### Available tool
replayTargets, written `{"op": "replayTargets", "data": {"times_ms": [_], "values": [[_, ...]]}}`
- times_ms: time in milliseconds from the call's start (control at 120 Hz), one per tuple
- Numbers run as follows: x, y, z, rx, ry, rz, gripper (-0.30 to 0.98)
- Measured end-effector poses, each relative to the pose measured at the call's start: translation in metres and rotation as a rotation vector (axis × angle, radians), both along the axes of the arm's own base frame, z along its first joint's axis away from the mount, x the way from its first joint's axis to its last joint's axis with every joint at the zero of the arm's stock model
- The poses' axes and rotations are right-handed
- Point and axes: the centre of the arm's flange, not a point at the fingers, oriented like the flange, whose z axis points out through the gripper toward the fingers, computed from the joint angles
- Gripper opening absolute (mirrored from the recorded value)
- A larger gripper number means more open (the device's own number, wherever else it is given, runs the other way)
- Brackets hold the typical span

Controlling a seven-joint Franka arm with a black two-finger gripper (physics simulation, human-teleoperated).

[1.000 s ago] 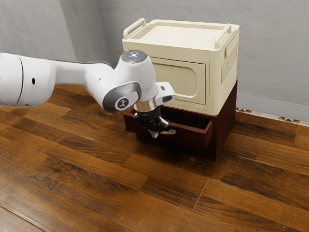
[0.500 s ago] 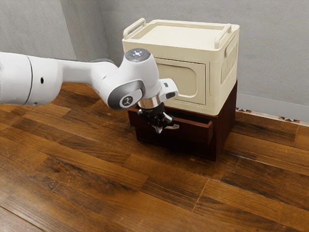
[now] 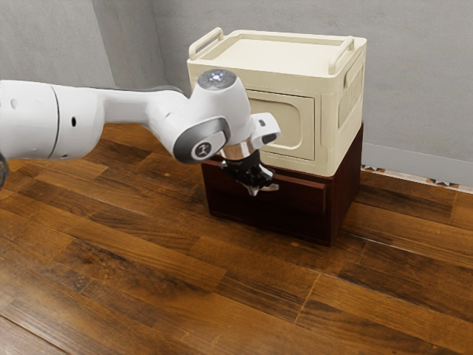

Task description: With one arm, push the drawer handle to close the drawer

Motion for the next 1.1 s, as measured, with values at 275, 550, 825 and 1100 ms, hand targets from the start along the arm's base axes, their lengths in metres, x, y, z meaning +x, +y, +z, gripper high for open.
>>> {"op": "replayTargets", "data": {"times_ms": [275,550,825,1100], "values": [[0.009,-0.003,-0.002,-0.011,-0.022,-0.002,-0.1],[0.014,-0.004,-0.006,-0.026,-0.037,0.001,-0.1],[-0.118,0.007,0.074,0.008,0.045,0.11,0.14],[-0.175,0.042,0.132,-0.018,0.255,0.241,0.54]]}}
